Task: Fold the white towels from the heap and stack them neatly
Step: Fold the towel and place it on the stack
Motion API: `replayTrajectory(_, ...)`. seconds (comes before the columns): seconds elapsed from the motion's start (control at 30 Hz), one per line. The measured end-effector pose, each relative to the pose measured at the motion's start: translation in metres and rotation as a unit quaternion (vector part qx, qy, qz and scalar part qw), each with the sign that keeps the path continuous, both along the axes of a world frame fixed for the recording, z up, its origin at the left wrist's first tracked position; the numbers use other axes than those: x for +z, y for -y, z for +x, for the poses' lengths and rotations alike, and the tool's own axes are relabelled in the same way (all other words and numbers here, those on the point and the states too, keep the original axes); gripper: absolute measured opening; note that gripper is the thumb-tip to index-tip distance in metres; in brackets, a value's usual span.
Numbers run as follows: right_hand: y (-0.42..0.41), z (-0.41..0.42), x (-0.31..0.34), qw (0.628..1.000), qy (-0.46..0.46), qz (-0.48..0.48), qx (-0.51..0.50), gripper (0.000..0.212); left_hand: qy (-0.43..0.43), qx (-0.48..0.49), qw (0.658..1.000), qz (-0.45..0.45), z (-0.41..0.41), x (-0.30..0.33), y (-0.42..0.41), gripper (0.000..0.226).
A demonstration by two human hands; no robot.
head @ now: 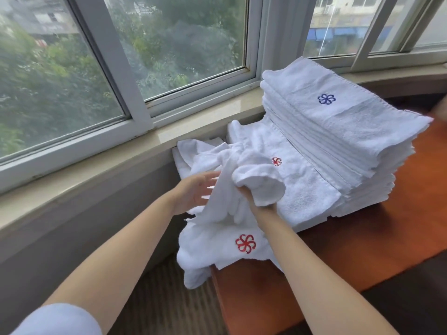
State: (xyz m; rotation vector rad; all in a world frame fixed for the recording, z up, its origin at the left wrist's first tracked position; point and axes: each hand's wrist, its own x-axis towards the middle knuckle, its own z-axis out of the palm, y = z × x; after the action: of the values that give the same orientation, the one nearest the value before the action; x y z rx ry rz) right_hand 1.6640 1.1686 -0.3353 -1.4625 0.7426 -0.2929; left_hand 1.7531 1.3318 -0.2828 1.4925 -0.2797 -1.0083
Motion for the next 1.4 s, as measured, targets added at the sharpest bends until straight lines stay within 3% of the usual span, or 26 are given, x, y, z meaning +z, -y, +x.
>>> replayTrajectory(0.07,0.005,0.010,0.003,0.983,0.018,0.133,-0.125,0.060,0.143,0.021,0.982,0.124,0.007,-0.020,-0.007,0.065)
replayTrajectory(0.13,0.013,0.019,0.018,0.944,0.047,0.294,-0.141,0.037,0.292,0.024,0.917,0.271,0.016,-0.041,-0.011,0.079)
replayTrajectory(0.2,0.020,0.017,0.034,0.912,0.081,0.394,-0.083,0.033,0.328,-0.011,0.875,0.356,0.022,-0.059,-0.011,0.089)
replayTrajectory(0.27,0.026,0.011,0.043,0.896,0.112,0.421,-0.083,0.034,0.293,-0.043,0.868,0.400,0.028,-0.073,-0.010,0.097)
replayTrajectory(0.37,0.031,-0.001,0.048,0.861,0.134,0.469,-0.145,0.032,0.147,-0.022,0.931,0.333,0.027,-0.087,-0.010,0.106)
replayTrajectory(0.43,0.037,-0.006,0.047,0.832,0.158,0.494,-0.197,0.028,0.104,0.021,0.949,0.297,0.026,-0.088,-0.010,0.099)
replayTrajectory(0.57,0.041,-0.004,0.044,0.830,0.176,0.473,-0.236,0.028,0.107,0.160,0.960,0.204,0.029,-0.077,0.008,0.031)
replayTrajectory(0.63,0.040,-0.008,0.040,0.831,0.184,0.461,-0.250,0.035,0.099,0.259,0.956,0.092,0.034,-0.061,0.020,0.019)
replayTrajectory(0.7,0.043,-0.011,0.037,0.822,0.191,0.460,-0.278,0.035,0.105,0.308,0.944,-0.060,0.044,-0.042,0.028,0.034)
replayTrajectory(0.77,0.047,-0.014,0.037,0.804,0.197,0.470,-0.307,0.032,0.107,0.292,0.939,-0.147,0.051,-0.026,0.032,0.075)
replayTrajectory(0.83,0.050,-0.017,0.038,0.796,0.211,0.468,-0.320,0.033,0.198,0.204,0.958,-0.044,0.048,-0.019,0.035,0.092)
replayTrajectory(0.87,0.051,-0.017,0.040,0.792,0.218,0.469,-0.324,0.034,0.283,0.137,0.947,0.059,0.043,-0.022,0.035,0.092)
replayTrajectory(0.93,0.050,-0.019,0.041,0.788,0.228,0.472,-0.323,0.036,0.392,0.031,0.890,0.230,0.029,-0.034,0.030,0.094)
replayTrajectory(0.97,0.049,-0.019,0.042,0.785,0.233,0.474,-0.322,0.036,0.395,-0.022,0.874,0.284,0.022,-0.039,0.025,0.098)
replayTrajectory(1.03,0.048,-0.021,0.042,0.780,0.241,0.479,-0.321,0.036,0.315,-0.172,0.867,0.346,0.010,-0.048,0.015,0.115)
replayTrajectory(1.1,0.044,-0.023,0.040,0.776,0.237,0.487,-0.323,0.040,0.235,-0.334,0.814,0.414,-0.006,-0.051,0.008,0.130)
replayTrajectory(1.13,0.042,-0.024,0.039,0.774,0.230,0.492,-0.325,0.042,0.234,-0.376,0.781,0.440,-0.015,-0.053,0.006,0.133)
replayTrajectory(1.2,0.037,-0.024,0.037,0.772,0.216,0.502,-0.325,0.042,0.282,-0.364,0.758,0.462,-0.030,-0.060,0.003,0.125)
replayTrajectory(1.3,0.034,-0.024,0.034,0.773,0.194,0.500,-0.339,0.042,0.243,-0.244,0.818,0.461,-0.031,-0.049,-0.001,0.087)
replayTrajectory(1.4,0.033,-0.027,0.033,0.794,0.183,0.457,-0.358,0.038,0.233,-0.169,0.846,0.448,-0.010,-0.013,-0.008,0.061)
